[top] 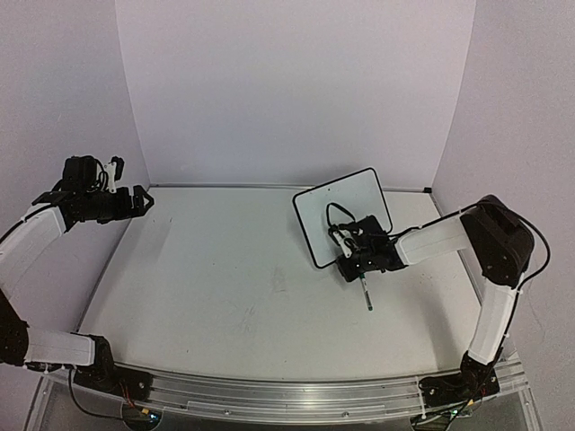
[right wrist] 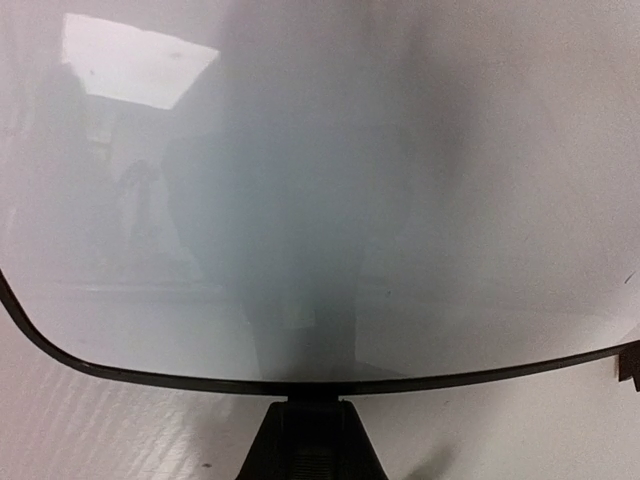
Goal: Write a sentence on the whiteboard
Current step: Move the whiteboard to the center of the board, then pick up the whiteboard marker from the center of the board, then pass from the right arm to the left, then open the pen cap from the whiteboard marker.
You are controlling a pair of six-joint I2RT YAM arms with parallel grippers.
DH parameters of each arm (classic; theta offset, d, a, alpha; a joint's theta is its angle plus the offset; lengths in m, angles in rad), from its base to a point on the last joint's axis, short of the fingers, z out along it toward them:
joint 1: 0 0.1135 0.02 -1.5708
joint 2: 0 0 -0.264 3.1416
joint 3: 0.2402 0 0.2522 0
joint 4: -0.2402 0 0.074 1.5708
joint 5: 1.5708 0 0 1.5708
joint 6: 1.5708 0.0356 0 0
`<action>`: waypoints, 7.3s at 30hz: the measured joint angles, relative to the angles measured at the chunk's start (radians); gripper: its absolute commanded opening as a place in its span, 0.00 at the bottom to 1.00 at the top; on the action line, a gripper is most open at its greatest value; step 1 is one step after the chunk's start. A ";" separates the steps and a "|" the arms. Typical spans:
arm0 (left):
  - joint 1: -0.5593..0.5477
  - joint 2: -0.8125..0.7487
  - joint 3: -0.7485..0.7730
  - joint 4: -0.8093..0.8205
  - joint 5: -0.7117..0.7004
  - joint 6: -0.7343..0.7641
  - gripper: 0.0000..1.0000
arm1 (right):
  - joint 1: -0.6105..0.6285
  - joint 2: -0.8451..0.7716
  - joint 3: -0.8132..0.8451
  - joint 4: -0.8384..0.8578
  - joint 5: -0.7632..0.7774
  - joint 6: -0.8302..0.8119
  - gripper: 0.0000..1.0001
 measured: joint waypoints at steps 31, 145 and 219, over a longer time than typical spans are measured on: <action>0.000 0.008 0.000 0.002 0.016 -0.001 0.99 | 0.496 -0.066 -0.046 -0.036 0.116 0.306 0.75; -0.770 0.333 0.325 0.069 0.554 -0.362 0.22 | 0.513 -0.514 0.320 -0.683 -0.079 0.210 0.00; -0.774 0.140 0.003 0.810 0.475 -0.752 0.00 | 0.312 -0.590 -0.088 0.514 -0.513 0.901 0.39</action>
